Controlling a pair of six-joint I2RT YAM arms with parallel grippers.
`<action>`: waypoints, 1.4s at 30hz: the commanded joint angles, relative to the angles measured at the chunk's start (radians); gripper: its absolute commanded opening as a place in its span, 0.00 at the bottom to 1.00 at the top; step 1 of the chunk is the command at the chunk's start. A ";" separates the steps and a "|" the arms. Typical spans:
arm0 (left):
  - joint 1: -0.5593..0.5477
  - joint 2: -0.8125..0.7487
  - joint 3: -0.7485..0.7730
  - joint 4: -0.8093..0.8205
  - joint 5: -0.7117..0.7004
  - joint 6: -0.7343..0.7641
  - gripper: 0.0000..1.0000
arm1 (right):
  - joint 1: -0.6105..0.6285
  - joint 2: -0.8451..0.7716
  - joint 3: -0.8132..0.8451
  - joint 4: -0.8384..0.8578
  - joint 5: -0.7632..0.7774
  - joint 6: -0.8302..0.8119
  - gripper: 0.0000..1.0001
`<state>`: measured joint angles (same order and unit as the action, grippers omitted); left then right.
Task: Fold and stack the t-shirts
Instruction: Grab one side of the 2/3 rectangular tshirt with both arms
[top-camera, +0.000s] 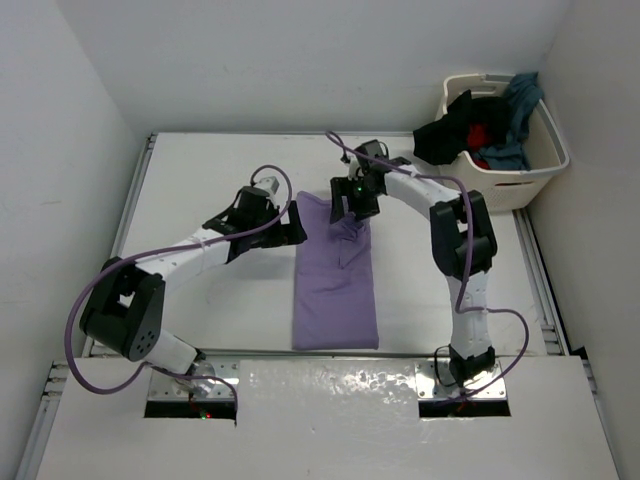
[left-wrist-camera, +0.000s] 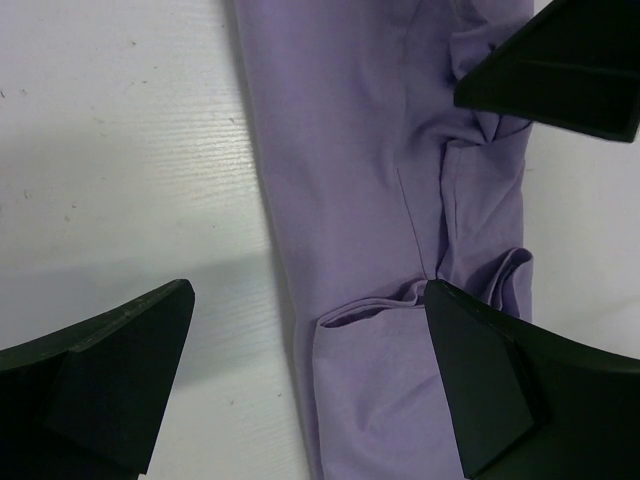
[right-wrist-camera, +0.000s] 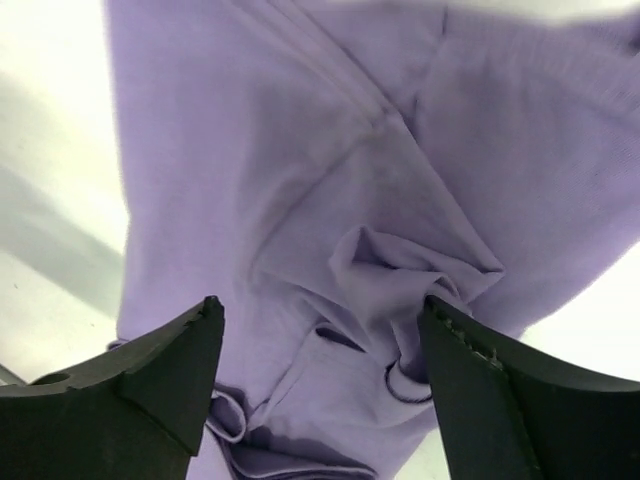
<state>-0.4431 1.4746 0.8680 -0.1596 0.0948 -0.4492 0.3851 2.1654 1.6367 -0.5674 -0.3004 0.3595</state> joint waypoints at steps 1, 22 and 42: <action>0.011 -0.004 0.037 0.048 0.019 0.006 1.00 | 0.001 -0.111 0.087 -0.015 0.070 -0.040 0.78; 0.011 0.000 0.043 0.028 0.019 0.007 1.00 | -0.008 -0.086 -0.069 0.187 -0.074 -0.025 0.33; 0.004 -0.105 -0.020 0.035 0.100 -0.020 1.00 | -0.045 -0.071 0.098 0.143 -0.146 -0.151 0.62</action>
<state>-0.4431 1.4422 0.8688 -0.1600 0.1501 -0.4534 0.3363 2.2414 1.7035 -0.4164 -0.4019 0.2607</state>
